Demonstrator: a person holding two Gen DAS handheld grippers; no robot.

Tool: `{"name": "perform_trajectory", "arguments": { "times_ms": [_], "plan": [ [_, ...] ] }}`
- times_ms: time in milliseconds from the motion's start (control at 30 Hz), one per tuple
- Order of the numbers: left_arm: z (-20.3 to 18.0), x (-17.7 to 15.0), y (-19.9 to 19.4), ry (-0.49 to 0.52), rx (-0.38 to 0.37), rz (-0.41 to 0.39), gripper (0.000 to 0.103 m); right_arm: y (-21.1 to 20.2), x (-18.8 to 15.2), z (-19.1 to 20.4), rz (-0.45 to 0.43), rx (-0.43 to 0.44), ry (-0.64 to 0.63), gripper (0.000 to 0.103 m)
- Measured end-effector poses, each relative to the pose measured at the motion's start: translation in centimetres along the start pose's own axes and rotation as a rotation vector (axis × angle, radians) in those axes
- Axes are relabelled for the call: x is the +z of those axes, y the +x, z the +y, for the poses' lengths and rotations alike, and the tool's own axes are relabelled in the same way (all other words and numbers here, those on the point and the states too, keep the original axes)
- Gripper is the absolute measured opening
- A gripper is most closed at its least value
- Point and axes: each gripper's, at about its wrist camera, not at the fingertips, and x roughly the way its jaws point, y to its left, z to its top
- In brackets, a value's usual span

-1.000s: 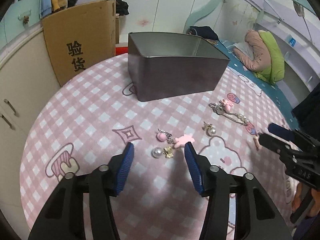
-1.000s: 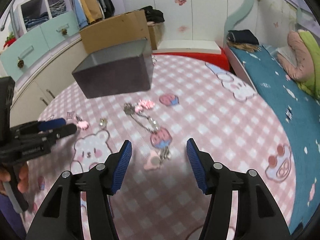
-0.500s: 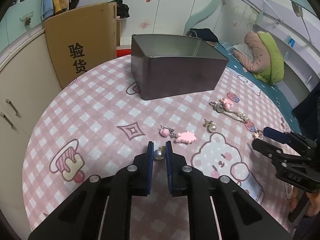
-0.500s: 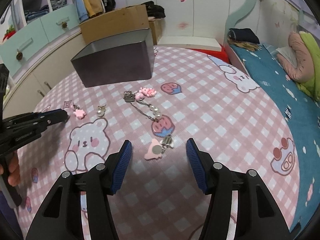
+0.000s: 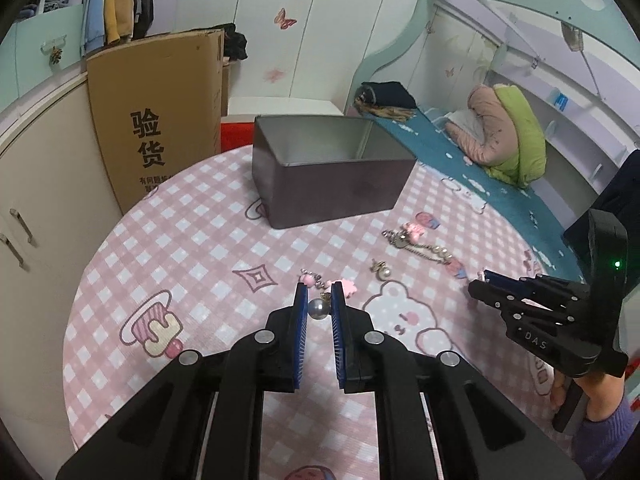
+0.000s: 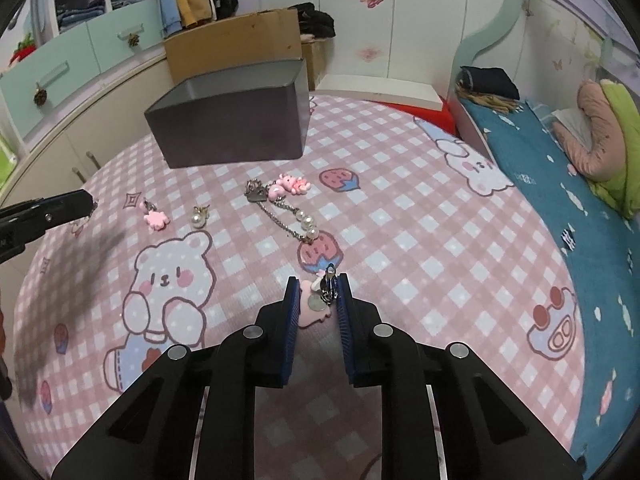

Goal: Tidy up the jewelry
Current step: 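Grasp the silver keychain charm with the right gripper, then carry both held charms over the grey metal box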

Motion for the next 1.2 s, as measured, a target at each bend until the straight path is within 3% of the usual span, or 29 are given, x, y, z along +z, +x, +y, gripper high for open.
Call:
{"name": "perform_trajectory", "arguments": {
  "times_ms": [533, 800, 1200],
  "plan": [
    [-2.2, 4.7, -2.6, 0.053, -0.078, -0.094, 0.01, -4.2, 5.0, -0.1, -0.132, 0.026, -0.015, 0.019],
    [-2.8, 9.0, -2.2, 0.085, -0.054, -0.143, 0.01, -4.3, 9.7, 1.2, -0.193, 0.061, -0.04, 0.019],
    [-1.3, 13.1, 3.9, 0.051, -0.045, -0.058, 0.01, 0.2, 16.0, 3.4, -0.173, 0.096, -0.076, 0.019]
  ]
}}
